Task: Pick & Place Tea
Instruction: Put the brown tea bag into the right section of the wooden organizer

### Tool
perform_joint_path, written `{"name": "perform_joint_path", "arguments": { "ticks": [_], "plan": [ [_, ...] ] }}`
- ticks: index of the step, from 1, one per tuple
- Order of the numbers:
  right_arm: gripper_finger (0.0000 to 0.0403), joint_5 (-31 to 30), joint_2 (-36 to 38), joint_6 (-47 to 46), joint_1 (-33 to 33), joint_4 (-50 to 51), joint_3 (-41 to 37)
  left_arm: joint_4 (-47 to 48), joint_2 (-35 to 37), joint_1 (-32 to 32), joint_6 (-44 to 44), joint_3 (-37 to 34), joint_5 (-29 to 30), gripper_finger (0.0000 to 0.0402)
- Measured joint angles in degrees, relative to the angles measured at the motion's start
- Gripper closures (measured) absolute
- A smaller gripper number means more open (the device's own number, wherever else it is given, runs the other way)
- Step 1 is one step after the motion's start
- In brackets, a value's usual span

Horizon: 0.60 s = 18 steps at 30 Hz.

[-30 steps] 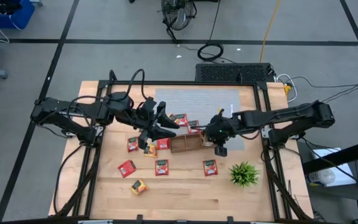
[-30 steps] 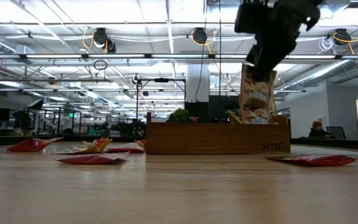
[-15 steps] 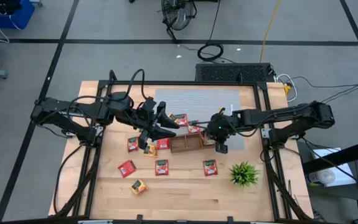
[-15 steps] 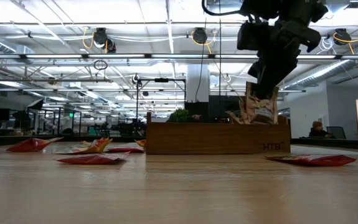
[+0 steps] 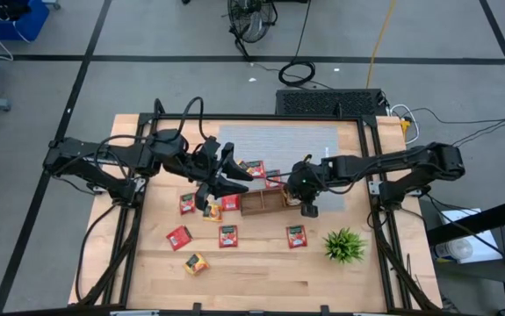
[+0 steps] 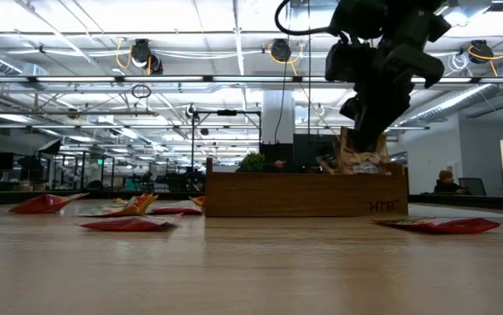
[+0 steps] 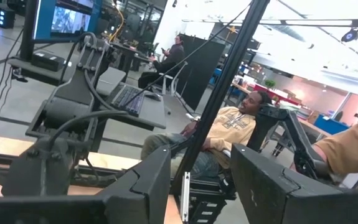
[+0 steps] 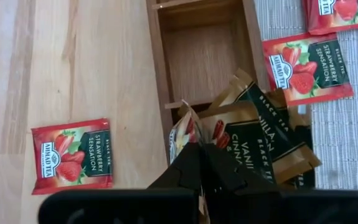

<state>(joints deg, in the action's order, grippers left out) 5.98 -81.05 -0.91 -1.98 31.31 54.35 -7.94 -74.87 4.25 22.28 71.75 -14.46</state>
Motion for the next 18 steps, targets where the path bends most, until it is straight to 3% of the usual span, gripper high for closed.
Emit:
{"name": "perform_joint_path", "arguments": {
  "ticks": [18],
  "plan": [
    [0.0330,-0.20,4.34,-0.77,-2.19,1.35,0.33,-1.22,0.00,0.30,0.75,-0.02,-1.03,0.0231]
  ]
}}
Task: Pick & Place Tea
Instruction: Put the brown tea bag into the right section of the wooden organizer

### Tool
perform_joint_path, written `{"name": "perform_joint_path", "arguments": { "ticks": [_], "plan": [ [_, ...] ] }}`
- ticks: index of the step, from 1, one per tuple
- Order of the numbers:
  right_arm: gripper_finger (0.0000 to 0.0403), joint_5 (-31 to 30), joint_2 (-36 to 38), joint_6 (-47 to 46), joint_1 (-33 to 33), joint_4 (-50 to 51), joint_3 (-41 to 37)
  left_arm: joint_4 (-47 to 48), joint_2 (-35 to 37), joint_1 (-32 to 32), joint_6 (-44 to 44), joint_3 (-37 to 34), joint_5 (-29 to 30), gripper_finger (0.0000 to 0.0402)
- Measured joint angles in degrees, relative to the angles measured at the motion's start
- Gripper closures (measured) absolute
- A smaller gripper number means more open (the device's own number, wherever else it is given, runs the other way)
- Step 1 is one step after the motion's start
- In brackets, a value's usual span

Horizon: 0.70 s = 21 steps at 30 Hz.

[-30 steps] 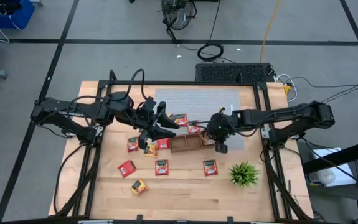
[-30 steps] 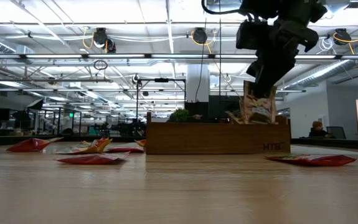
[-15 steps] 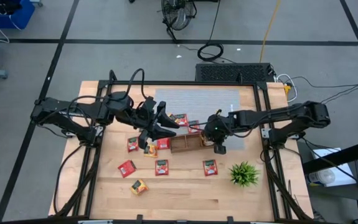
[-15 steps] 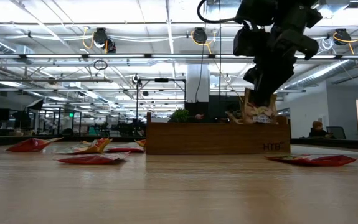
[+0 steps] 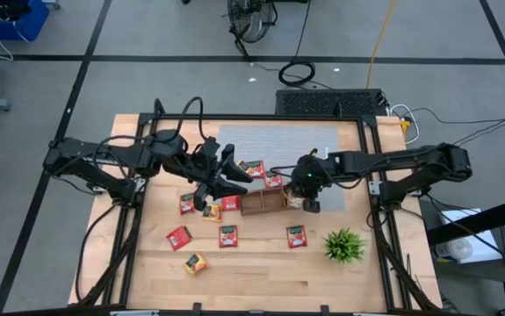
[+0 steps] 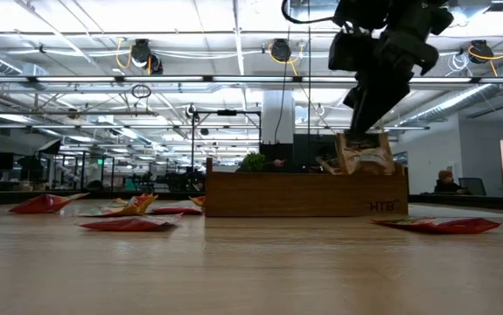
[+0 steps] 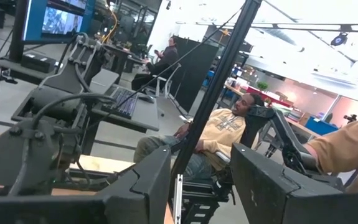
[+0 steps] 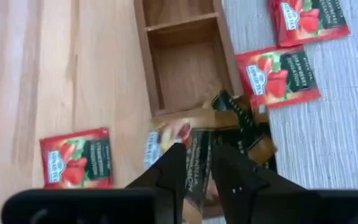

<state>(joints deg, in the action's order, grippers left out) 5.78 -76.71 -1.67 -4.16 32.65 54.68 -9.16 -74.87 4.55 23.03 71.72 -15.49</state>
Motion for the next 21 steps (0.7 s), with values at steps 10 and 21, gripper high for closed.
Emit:
{"name": "perform_joint_path", "arguments": {
  "ticks": [10,21],
  "plan": [
    [0.0326,-1.33,0.07,-0.84,-0.40,-1.13,-0.07,0.29,0.00,0.03,0.04,0.00,-0.52,0.0231],
    [0.0321,-1.58,0.07,-0.73,-0.39,-1.15,-0.07,0.32,0.00,0.05,0.00,0.00,-0.52,0.0231]
  ]
}}
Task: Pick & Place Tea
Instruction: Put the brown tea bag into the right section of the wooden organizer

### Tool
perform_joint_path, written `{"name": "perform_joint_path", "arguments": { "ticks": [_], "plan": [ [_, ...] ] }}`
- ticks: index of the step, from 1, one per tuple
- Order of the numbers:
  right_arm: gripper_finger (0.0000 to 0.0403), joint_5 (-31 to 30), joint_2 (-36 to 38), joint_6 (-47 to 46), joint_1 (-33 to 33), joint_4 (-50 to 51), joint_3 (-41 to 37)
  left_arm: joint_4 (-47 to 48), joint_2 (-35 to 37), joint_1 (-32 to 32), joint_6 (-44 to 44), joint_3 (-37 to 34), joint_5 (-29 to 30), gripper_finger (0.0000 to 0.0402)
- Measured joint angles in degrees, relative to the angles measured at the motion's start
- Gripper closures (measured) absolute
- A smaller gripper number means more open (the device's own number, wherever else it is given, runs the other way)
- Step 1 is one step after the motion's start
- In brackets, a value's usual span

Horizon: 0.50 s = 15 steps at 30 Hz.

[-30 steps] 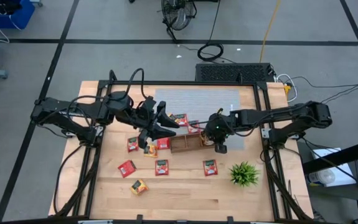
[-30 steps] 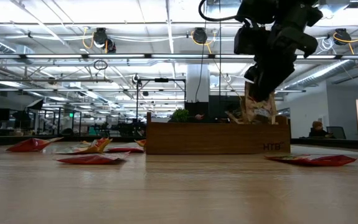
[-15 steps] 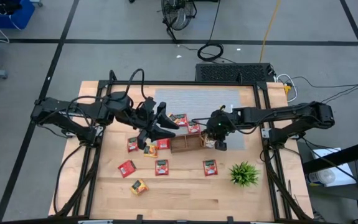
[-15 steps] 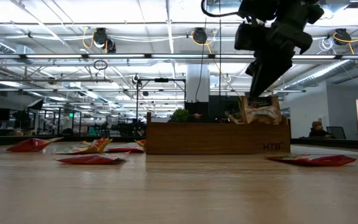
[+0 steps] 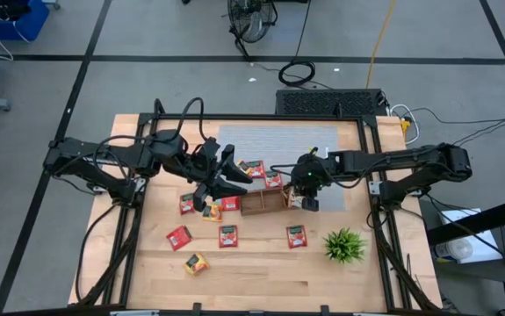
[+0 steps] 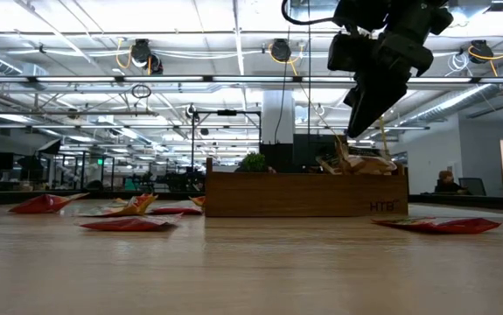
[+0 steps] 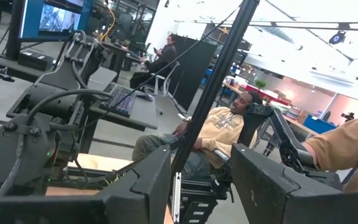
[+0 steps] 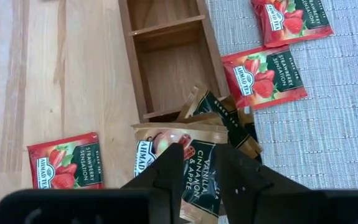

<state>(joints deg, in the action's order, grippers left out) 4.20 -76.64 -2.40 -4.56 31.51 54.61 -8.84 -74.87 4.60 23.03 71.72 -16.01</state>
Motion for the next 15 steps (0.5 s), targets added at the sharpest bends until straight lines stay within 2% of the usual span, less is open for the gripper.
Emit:
{"name": "perform_joint_path", "arguments": {
  "ticks": [8,15],
  "plan": [
    [0.0307,-1.22,2.53,-2.43,0.67,-0.07,0.46,0.07,0.00,-0.02,-0.01,0.00,0.00,0.0231],
    [0.0315,-1.06,3.76,-3.77,6.75,0.90,0.29,0.04,0.00,-0.02,-0.06,0.00,0.00,0.0231]
  ]
}}
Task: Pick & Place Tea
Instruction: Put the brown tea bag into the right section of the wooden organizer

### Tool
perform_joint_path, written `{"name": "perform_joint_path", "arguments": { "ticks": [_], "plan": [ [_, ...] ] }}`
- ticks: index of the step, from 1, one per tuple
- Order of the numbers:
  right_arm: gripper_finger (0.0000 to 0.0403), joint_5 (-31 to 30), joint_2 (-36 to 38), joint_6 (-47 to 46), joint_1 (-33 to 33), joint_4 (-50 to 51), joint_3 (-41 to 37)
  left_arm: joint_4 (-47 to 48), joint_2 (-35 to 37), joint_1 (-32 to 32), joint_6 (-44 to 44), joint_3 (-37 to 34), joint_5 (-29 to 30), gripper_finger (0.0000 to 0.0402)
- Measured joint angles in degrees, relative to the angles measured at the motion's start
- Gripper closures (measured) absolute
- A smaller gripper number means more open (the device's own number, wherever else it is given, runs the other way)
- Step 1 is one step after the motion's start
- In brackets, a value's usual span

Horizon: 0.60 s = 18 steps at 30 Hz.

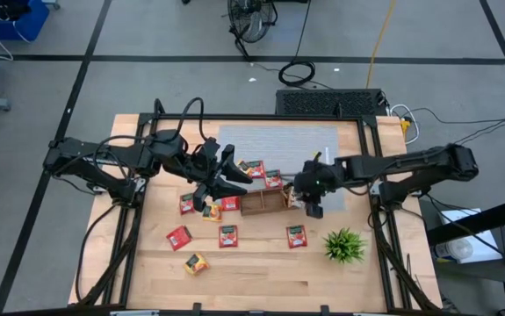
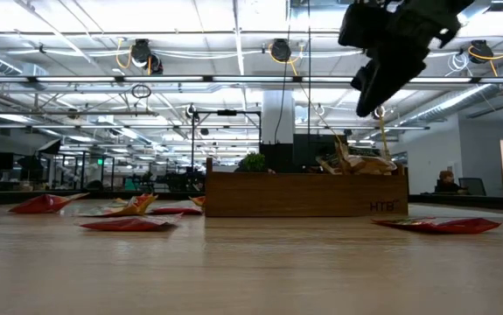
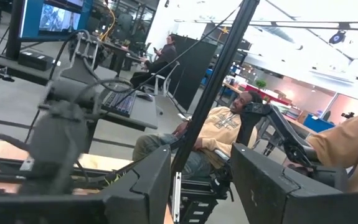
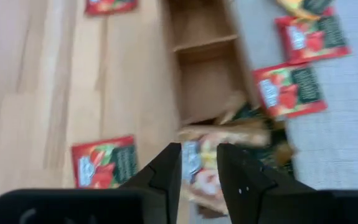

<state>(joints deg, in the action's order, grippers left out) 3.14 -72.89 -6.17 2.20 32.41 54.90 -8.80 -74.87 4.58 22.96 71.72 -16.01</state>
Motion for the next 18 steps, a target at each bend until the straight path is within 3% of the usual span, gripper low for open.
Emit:
{"name": "perform_joint_path", "arguments": {
  "ticks": [7,14,18],
  "plan": [
    [0.0321,-0.15,-1.83,-0.53,2.44,-1.78,-0.51,-0.08,0.00,-0.11,-0.23,0.00,0.00,0.0231],
    [0.0391,0.00,-3.09,-0.25,3.92,-1.37,-0.53,-0.08,0.00,-0.11,-0.32,0.00,0.00,0.0231],
    [0.0397,0.94,-5.14,-0.88,4.04,-2.70,-0.53,-0.07,0.00,-0.11,-0.31,0.00,0.01,0.0231]
  ]
}}
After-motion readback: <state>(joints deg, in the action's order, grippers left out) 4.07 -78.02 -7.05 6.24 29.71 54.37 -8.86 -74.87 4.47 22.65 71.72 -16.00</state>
